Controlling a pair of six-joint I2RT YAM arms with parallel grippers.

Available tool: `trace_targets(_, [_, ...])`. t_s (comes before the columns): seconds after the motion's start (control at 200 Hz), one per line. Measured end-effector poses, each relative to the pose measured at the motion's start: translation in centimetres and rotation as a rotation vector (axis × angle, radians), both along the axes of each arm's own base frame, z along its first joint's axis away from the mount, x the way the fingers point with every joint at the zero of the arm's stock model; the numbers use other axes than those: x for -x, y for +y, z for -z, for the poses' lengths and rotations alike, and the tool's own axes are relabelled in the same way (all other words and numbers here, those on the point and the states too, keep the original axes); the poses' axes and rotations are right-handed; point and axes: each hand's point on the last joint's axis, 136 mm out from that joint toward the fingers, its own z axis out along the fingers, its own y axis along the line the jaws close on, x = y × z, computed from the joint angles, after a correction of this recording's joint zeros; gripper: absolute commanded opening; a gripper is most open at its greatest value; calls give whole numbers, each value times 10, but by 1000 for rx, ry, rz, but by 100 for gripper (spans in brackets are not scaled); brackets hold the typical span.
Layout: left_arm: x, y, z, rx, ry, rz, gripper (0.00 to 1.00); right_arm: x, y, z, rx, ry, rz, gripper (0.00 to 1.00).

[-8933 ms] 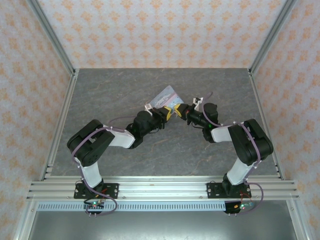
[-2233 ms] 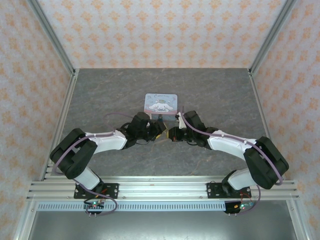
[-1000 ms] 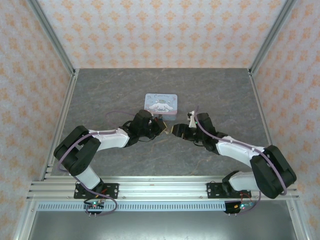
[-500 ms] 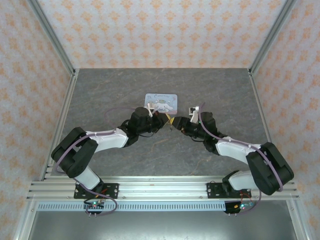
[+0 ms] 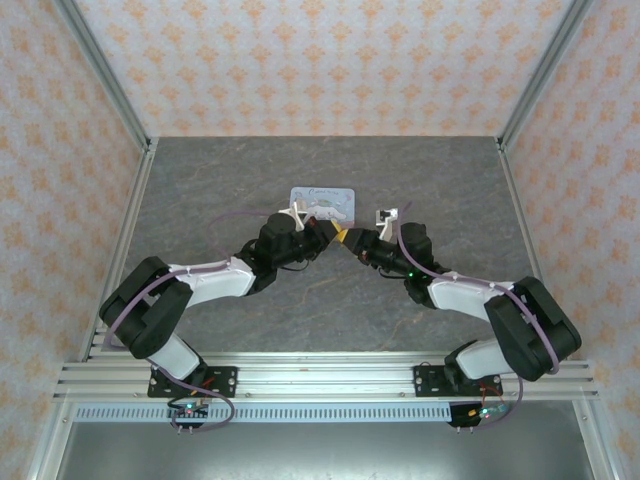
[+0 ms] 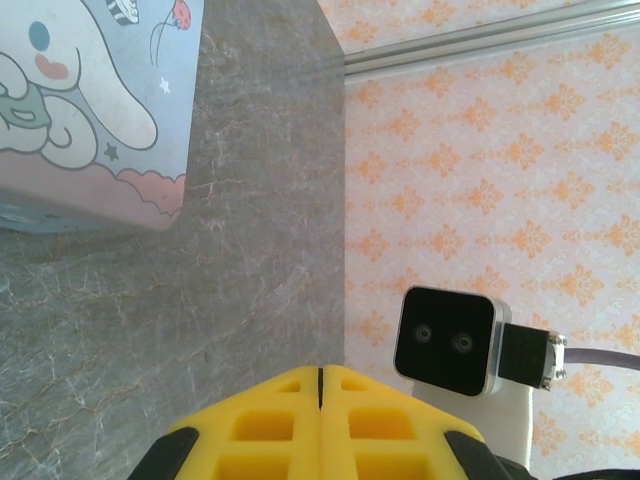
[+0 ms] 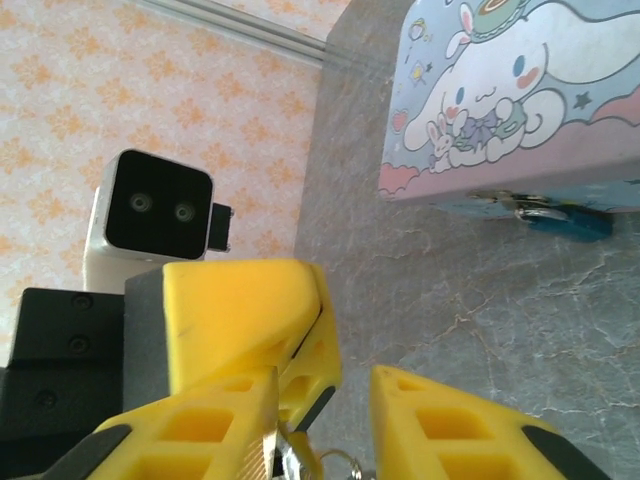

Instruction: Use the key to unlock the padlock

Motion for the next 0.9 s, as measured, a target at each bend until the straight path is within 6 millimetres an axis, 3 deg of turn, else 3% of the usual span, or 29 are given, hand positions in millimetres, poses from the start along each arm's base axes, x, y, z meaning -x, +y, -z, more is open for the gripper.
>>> trace_targets(0.28, [-1, 0, 3, 2, 13, -7, 0, 3, 1, -2, -23, 5, -13, 12])
trace_targets(0.36, [-2, 0, 7, -3, 20, -12, 0, 3, 1, -3, -25, 1, -12, 0])
trace_targets(0.505, [-4, 1, 7, -3, 25, -23, 0, 2, 1, -3, -31, 4, -9, 0])
trace_targets(0.54, [-4, 1, 7, -5, 28, -23, 11, 2, 1, -3, -30, 4, -9, 0])
trace_targets(0.626, [-5, 0, 8, -21, 50, -23, 48, 3, 0, 0, -2, -5, -11, 0])
trace_targets(0.661, [-6, -1, 7, -27, 60, -22, 58, 6, -2, 4, 24, -2, -13, 0])
trace_targets(0.716, [-7, -3, 6, -38, 89, -18, 64, 8, -7, 9, 76, -3, -8, 0])
trace_targets(0.901, [1, 0, 8, -72, 218, -7, 66, 9, -22, 4, 260, -106, 12, 0])
